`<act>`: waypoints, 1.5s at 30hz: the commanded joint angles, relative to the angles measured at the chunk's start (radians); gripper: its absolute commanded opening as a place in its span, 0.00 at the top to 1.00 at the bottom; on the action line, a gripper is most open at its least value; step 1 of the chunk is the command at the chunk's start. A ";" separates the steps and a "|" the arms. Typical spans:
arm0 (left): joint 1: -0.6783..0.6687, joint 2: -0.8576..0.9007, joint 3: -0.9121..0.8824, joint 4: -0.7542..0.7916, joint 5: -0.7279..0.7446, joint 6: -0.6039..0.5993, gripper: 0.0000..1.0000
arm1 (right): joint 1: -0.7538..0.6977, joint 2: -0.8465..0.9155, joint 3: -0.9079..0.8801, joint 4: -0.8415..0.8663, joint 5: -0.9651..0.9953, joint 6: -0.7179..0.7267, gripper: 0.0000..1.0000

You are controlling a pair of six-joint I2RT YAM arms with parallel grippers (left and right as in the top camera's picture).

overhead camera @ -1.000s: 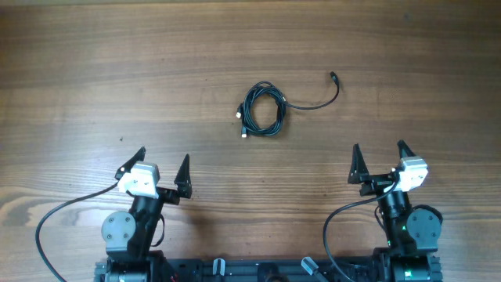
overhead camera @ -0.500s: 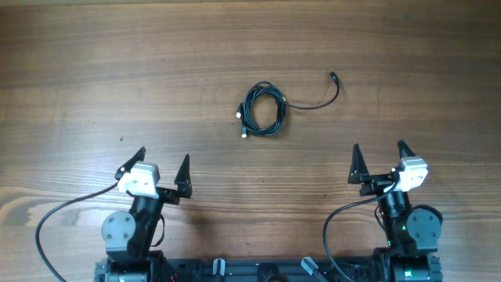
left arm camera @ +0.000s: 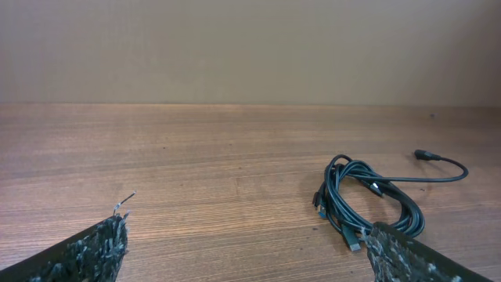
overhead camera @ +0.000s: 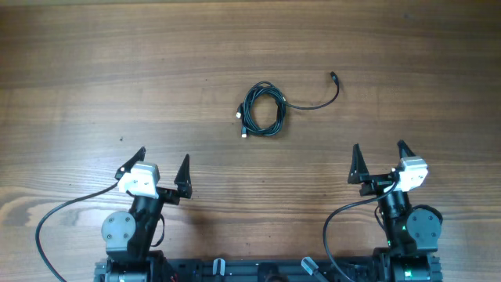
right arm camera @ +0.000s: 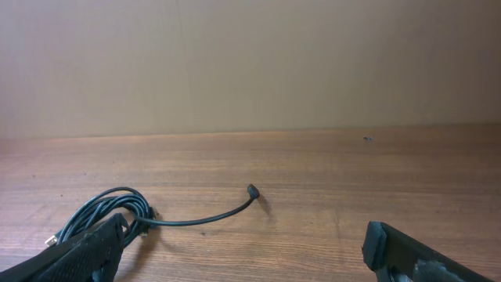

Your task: Untangle cables

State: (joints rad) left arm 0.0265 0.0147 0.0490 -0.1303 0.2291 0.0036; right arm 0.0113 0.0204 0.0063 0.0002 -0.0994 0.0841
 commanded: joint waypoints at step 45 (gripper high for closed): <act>0.006 0.351 0.247 -0.024 -0.011 -0.011 0.00 | -0.005 0.534 0.481 -0.139 -0.210 0.045 0.00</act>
State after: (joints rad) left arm 0.0265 0.2531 0.1795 -0.1581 0.2249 -0.0051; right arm 0.0113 0.4877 0.4068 -0.1333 -0.2722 0.1337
